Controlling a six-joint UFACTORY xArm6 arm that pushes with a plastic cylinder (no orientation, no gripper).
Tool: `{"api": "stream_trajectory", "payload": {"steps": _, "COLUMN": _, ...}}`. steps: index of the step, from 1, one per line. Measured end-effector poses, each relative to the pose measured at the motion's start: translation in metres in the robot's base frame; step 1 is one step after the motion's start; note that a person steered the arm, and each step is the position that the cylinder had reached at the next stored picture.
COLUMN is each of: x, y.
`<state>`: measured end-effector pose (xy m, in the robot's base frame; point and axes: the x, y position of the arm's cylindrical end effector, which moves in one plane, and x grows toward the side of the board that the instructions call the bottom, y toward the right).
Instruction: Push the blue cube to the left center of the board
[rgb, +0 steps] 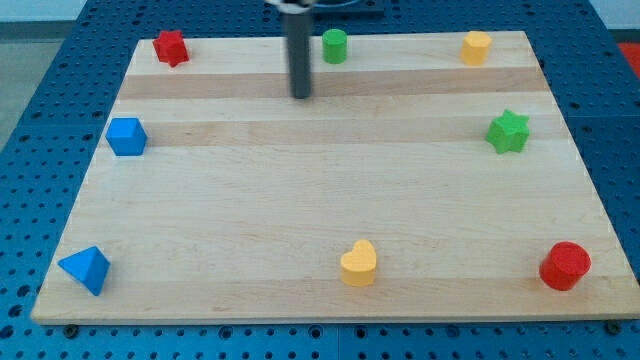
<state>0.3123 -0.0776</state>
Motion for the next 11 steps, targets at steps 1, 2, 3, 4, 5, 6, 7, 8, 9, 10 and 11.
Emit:
{"api": "stream_trajectory", "payload": {"steps": 1, "x": 0.0, "y": -0.081}}
{"api": "stream_trajectory", "payload": {"steps": 2, "x": 0.0, "y": -0.151}}
{"api": "stream_trajectory", "payload": {"steps": 3, "x": 0.007, "y": -0.208}}
{"api": "stream_trajectory", "payload": {"steps": 4, "x": 0.031, "y": -0.227}}
{"api": "stream_trajectory", "payload": {"steps": 5, "x": 0.047, "y": -0.227}}
{"api": "stream_trajectory", "payload": {"steps": 6, "x": 0.075, "y": -0.21}}
{"api": "stream_trajectory", "payload": {"steps": 7, "x": 0.082, "y": -0.21}}
{"api": "stream_trajectory", "payload": {"steps": 8, "x": 0.086, "y": -0.183}}
{"api": "stream_trajectory", "payload": {"steps": 9, "x": 0.086, "y": -0.123}}
{"api": "stream_trajectory", "payload": {"steps": 10, "x": 0.086, "y": -0.092}}
{"api": "stream_trajectory", "payload": {"steps": 11, "x": 0.096, "y": -0.149}}
